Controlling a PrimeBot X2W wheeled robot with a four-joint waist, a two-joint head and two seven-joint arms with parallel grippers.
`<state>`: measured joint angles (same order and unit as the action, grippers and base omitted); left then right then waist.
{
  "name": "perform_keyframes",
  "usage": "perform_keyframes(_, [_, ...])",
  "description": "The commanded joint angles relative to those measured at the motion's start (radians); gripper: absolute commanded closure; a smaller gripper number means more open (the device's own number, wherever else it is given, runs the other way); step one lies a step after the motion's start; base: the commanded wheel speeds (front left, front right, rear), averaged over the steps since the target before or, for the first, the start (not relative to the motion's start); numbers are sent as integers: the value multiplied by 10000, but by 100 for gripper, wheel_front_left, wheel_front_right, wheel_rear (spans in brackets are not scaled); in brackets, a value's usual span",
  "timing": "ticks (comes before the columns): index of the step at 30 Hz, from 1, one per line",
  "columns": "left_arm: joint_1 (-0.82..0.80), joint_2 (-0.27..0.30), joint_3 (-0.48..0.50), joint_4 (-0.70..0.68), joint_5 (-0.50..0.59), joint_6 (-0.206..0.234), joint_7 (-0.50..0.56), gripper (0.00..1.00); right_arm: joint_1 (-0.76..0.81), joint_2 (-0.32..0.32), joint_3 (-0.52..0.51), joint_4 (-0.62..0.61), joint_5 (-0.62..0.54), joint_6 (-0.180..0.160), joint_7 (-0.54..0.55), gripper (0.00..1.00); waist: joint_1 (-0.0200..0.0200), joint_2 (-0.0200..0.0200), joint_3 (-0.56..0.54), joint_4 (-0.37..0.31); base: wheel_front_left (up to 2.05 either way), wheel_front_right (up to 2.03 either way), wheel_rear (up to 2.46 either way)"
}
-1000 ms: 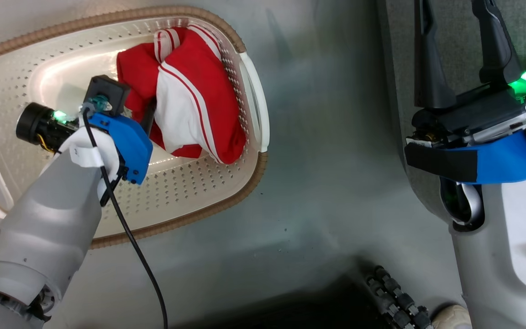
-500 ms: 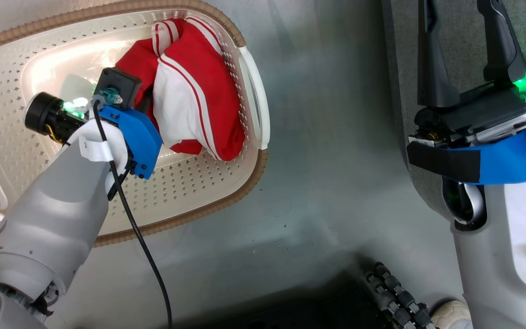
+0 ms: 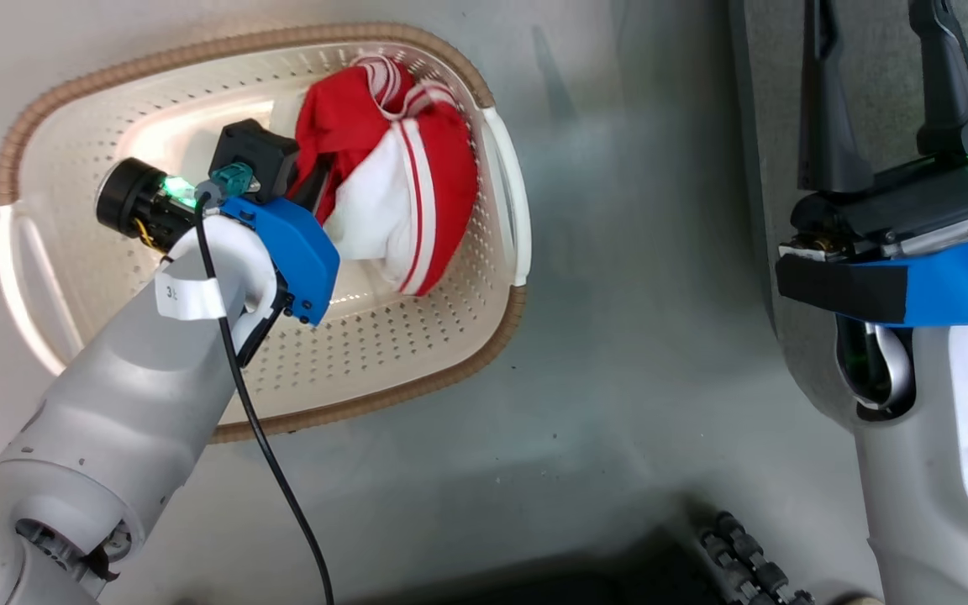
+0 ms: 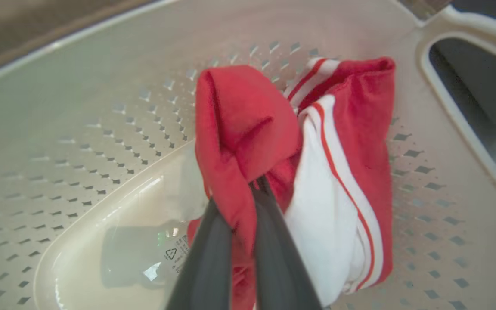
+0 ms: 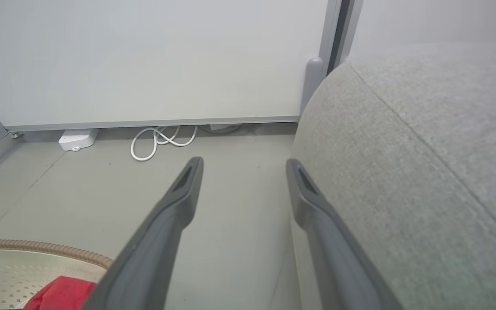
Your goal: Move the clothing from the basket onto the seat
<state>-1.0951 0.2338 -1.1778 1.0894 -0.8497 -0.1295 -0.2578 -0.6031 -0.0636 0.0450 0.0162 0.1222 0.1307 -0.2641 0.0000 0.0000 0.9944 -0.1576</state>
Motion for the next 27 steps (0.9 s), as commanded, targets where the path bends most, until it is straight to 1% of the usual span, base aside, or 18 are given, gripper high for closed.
perform_keyframes(1, [48, 40, -6, -111, -26, -14, -68, 100, 135, -80, -48, 46, -17, 1, -7, 0, 0, 0, -315, 221, 0, 0, 0])
perform_keyframes(6, [366, 145, 775, -1055, 388, -14, -82, 100, 330, -205, -159, 157, -50, 1, -8, 0, 0, 0, -951, 575, 0, 0, 0])
perform_keyframes(10, [916, 198, 1891, -1968, 893, 59, -85, 100, 514, -303, -217, 281, -37, 1, -8, 0, 0, 0, -1571, 817, 0, 0, 0])
perform_keyframes(17, [2341, 239, 3624, -3575, 2354, 215, -88, 100, 921, -439, -330, 574, 32, 1, -8, 0, 0, 0, -2745, 1157, 0, 0, 0])
perform_keyframes(23, [3381, 115, 4596, -4675, 3541, 194, -89, 100, 1355, -446, -285, 854, 72, 1, -8, 0, 0, 0, -3875, 1329, 0, 0, 0])
perform_keyframes(27, [3923, -19, 5109, -5210, 4115, 158, -89, 100, 1704, -473, -291, 1063, 138, 1, -8, 0, 0, 0, -4707, 1400, 0, 0, 0])
